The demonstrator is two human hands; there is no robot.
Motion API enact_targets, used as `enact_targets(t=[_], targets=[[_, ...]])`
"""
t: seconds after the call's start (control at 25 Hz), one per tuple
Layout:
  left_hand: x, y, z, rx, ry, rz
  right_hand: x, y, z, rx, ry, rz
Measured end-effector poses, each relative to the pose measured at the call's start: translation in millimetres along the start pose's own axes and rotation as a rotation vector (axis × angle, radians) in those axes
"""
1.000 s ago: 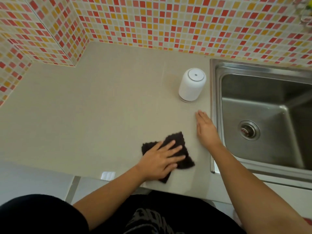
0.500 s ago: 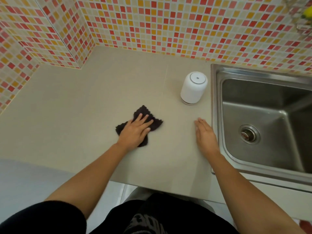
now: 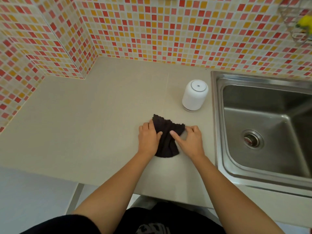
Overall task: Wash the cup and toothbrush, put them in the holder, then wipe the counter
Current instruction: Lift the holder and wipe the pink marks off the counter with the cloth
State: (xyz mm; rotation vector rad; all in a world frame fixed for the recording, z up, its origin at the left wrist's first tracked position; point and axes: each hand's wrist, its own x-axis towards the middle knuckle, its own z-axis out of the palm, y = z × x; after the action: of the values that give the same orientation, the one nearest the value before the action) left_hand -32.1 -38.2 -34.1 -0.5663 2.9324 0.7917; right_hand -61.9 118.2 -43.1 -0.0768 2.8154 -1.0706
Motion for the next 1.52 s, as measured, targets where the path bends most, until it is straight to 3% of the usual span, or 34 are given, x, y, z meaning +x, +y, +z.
enact_targets(t=[0.08, 0.24, 0.4, 0.52, 0.72, 0.84, 1.0, 1.12, 1.2, 1.36, 1.52], targets=[[0.9, 7.1, -0.8, 0.031, -0.021, -0.050, 6.5, -14.6, 10.7, 0.015, -0.013, 0.014], [9.7, 15.2, -4.6, -0.140, -0.087, -0.204, 13.1, -27.9, 18.1, 0.018, -0.100, 0.039], [8.1, 12.8, -6.8, -0.198, -0.045, -0.173, 3.9, -32.2, 8.1, 0.111, -0.092, 0.090], [0.0, 42.1, -10.3, -0.307, 0.037, -0.063, -5.1, -30.3, -22.0, 0.404, 0.026, 0.148], [-25.1, 154.7, -21.0, -0.541, 0.018, 0.139, -12.5, 13.2, -128.6, 0.793, 0.396, 0.196], [-48.1, 257.7, -19.5, -0.630, 0.022, 0.333, -11.7, 51.7, -228.8, 0.902, 0.586, 0.088], [-77.7, 395.0, -26.8, -0.865, 0.051, 0.500, -21.1, 88.0, -367.2, 0.960, 0.571, -0.164], [-69.1, 489.2, -41.9, -1.024, 0.049, 0.544, -3.8, 99.5, -461.8, 0.822, 0.489, -0.377], [-44.5, 539.3, -56.8, -1.023, 0.058, 0.499, 33.8, 101.0, -509.2, 0.694, 0.506, -0.389], [19.2, 587.2, -80.4, -0.852, 0.140, 0.415, 130.3, 95.9, -549.3, 0.435, 0.488, -0.348], [71.8, 590.3, -60.2, -0.481, 0.188, 0.294, 190.3, 97.5, -546.7, 0.171, 0.382, -0.225]])
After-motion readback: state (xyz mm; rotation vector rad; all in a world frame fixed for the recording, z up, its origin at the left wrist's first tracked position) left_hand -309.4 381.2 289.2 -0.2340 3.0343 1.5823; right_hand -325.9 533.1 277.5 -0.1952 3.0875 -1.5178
